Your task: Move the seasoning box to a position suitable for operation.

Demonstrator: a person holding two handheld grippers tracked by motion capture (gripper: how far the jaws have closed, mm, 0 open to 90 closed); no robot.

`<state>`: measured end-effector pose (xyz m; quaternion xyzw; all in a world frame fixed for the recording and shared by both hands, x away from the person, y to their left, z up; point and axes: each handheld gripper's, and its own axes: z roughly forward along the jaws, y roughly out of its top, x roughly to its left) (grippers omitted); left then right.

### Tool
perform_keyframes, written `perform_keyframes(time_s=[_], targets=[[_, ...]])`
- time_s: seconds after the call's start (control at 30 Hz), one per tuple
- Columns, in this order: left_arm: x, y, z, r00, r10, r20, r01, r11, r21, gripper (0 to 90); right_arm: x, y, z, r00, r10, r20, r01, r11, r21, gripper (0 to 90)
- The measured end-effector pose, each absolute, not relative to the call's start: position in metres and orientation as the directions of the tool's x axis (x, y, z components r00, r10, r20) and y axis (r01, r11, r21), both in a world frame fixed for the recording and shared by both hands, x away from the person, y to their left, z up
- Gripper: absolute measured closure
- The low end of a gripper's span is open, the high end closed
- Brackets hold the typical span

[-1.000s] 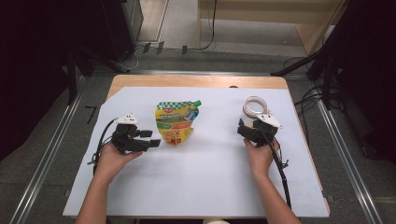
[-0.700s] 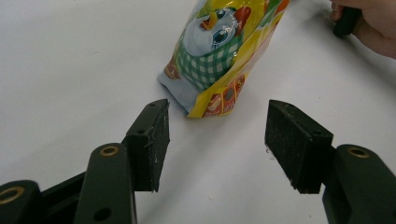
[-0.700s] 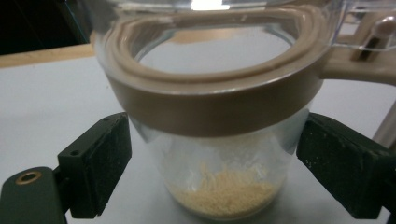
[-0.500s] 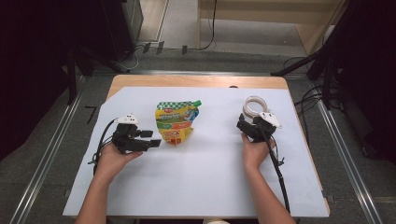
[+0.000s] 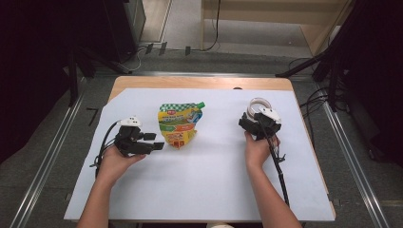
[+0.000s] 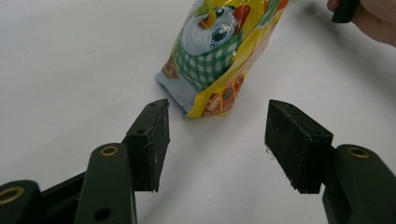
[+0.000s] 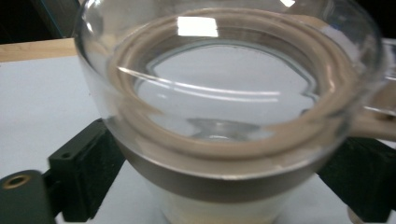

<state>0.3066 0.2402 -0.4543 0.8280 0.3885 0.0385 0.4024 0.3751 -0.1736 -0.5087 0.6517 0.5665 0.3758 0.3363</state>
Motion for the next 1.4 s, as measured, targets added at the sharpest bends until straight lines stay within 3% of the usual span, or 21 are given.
perform_keyframes(time_s=[0.27, 0.37, 0.7, 1.4], targets=[[0.307, 0.240, -0.455, 0.692, 0.675, -0.256, 0.615, -0.365, 0.699, 40.7, 0.382, -0.176, -0.513, 0.068, 0.990, 0.127, 0.453, -0.144, 0.880, 4.4], [0.307, 0.240, -0.455, 0.696, 0.672, -0.254, 0.613, -0.371, 0.698, 40.7, 0.382, -0.176, -0.513, 0.085, 0.989, 0.121, 0.448, -0.147, 0.882, 10.0], [0.307, 0.239, -0.456, 0.698, 0.670, -0.255, 0.614, -0.375, 0.695, 40.8, 0.382, -0.177, -0.514, 0.078, 0.990, 0.115, 0.445, -0.137, 0.885, 10.6], [0.308, 0.242, -0.456, 0.690, 0.675, -0.261, 0.623, -0.371, 0.688, 40.7, 0.376, -0.183, -0.504, -0.028, 0.994, 0.104, 0.449, -0.080, 0.890, 11.9]])
